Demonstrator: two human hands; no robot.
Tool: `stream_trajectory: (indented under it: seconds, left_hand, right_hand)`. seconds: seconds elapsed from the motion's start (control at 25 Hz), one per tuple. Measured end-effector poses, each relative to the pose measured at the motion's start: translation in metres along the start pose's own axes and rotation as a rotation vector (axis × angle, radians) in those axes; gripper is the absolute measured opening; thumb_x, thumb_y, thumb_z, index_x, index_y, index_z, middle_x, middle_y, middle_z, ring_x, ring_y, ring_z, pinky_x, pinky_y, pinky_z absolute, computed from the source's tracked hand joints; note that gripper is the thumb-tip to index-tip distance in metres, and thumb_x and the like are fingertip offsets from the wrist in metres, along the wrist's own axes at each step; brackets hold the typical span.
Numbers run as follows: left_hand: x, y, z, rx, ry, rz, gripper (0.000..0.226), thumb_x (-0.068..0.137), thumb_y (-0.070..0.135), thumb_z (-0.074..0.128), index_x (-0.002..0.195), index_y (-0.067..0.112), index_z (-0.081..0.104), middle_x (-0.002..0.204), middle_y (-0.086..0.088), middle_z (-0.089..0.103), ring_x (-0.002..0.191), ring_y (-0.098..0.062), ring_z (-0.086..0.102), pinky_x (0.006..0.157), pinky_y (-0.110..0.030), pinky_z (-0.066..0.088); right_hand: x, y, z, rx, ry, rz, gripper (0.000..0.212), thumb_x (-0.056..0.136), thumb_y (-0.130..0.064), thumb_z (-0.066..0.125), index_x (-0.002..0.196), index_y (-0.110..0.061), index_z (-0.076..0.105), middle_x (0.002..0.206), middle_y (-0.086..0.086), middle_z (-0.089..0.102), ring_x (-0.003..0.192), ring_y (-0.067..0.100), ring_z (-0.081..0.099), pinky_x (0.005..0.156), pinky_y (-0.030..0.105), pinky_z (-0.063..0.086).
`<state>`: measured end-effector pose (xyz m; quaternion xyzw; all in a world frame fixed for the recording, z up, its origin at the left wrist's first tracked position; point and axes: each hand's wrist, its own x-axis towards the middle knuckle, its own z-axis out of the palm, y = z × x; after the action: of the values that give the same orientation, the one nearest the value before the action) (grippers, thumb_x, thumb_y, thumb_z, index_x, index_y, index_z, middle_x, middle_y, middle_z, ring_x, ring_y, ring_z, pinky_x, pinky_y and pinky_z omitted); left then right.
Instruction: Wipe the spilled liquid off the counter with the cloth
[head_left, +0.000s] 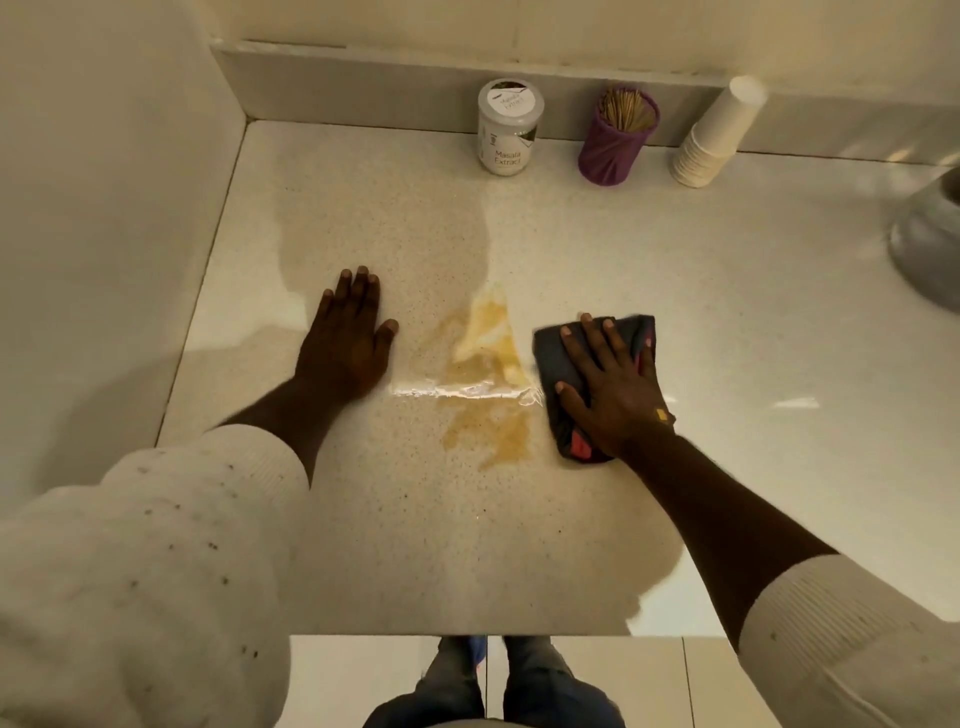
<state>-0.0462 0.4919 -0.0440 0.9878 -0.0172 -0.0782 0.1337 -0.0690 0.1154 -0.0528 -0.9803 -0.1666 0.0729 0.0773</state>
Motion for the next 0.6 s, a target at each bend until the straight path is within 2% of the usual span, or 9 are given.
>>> stream_trajectory:
  seconds: [0.16,0.4,0.6]
  left_hand:
    - [-0.02,-0.001,0.001,0.002,-0.041,-0.01,0.069,0.107,0.046,0.023,0.161,0.013,-0.005,0.171,-0.008,-0.008,0.157,-0.022,-0.011,0.129,-0.041,0.0]
    - [-0.04,-0.013,0.003,0.005,-0.016,-0.037,0.07,0.107,0.046,0.023,0.161,0.012,-0.004,0.171,-0.008,-0.007,0.157,-0.022,-0.01,0.128,-0.041,-0.001]
    - [-0.031,-0.015,0.005,-0.001,-0.006,-0.042,0.07,0.106,0.044,0.027,0.161,0.011,0.0,0.171,-0.01,-0.003,0.157,-0.023,-0.008,0.128,-0.041,0.0]
  right_hand:
    - [-0.043,-0.018,0.008,-0.036,-0.007,-0.055,0.076,0.1,-0.065,0.025,0.165,-0.031,0.006,0.174,0.002,0.003,0.16,0.026,-0.004,0.123,0.068,0.005]
    - [-0.063,-0.089,0.024,-0.063,-0.035,-0.236,0.075,0.1,-0.067,0.023,0.165,-0.032,0.005,0.174,0.006,0.004,0.16,0.028,-0.006,0.121,0.07,0.004]
    - [-0.043,-0.144,0.026,0.001,-0.117,-0.337,0.072,0.099,-0.069,0.026,0.162,-0.042,0.005,0.174,0.002,0.001,0.159,0.025,-0.01,0.121,0.068,-0.009]
